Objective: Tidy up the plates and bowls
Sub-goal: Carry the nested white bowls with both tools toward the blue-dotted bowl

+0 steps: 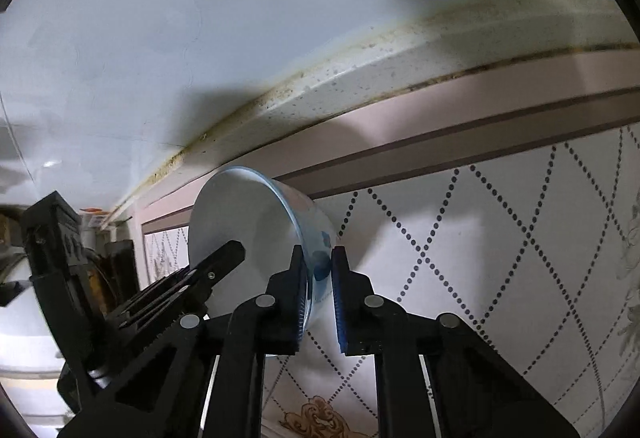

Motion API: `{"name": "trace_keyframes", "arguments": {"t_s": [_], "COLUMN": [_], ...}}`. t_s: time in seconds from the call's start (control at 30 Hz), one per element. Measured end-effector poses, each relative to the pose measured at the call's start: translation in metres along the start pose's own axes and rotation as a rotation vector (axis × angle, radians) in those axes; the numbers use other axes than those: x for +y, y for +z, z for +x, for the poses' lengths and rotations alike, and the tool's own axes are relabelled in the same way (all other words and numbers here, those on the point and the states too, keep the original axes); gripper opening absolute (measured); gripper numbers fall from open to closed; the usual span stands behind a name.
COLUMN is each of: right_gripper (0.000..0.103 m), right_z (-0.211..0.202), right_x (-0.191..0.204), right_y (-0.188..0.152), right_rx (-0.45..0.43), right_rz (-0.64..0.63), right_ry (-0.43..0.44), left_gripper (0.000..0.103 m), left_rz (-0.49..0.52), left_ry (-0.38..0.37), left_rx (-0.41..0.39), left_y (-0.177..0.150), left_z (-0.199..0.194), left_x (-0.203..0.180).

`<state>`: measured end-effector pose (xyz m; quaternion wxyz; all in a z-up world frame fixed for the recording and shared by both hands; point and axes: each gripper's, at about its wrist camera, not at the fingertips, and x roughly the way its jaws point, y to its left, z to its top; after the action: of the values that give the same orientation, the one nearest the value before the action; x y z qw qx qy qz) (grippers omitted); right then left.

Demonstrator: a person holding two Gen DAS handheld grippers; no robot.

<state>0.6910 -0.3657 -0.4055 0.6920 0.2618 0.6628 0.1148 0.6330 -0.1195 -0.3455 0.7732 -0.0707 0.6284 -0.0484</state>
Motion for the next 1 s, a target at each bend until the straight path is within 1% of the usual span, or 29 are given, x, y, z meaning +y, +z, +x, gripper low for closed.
{"name": "trace_keyframes", "arguments": {"t_s": [0.07, 0.17, 0.3, 0.47, 0.67, 0.83, 1.0], "right_gripper": [0.012, 0.012, 0.012, 0.012, 0.012, 0.012, 0.012], "right_z": [-0.001, -0.004, -0.019, -0.039, -0.068, -0.097, -0.129], "right_x": [0.002, 0.001, 0.0, 0.003, 0.003, -0.006, -0.02], "right_y": [-0.001, -0.004, -0.009, -0.023, -0.051, -0.081, -0.116], "right_rx": [-0.004, -0.002, -0.011, -0.027, -0.056, -0.081, -0.109], "right_rz": [-0.007, -0.008, -0.019, -0.036, -0.051, -0.041, -0.024], "right_ry": [-0.015, -0.014, -0.014, -0.016, -0.025, -0.021, -0.023], "left_gripper": [0.012, 0.012, 0.012, 0.012, 0.012, 0.012, 0.012], "left_rz": [-0.001, 0.013, 0.039, 0.061, 0.112, 0.152, 0.207], "left_ry": [0.0, 0.001, 0.004, -0.019, -0.043, -0.075, -0.103], "left_rx": [-0.001, -0.008, -0.018, -0.028, -0.048, -0.062, -0.079], "left_y": [0.0, -0.006, -0.017, -0.035, -0.061, -0.081, -0.107], "left_z": [-0.004, -0.013, -0.026, -0.046, -0.08, -0.108, -0.127], "left_x": [-0.002, -0.005, -0.011, -0.013, -0.027, -0.036, -0.065]}}
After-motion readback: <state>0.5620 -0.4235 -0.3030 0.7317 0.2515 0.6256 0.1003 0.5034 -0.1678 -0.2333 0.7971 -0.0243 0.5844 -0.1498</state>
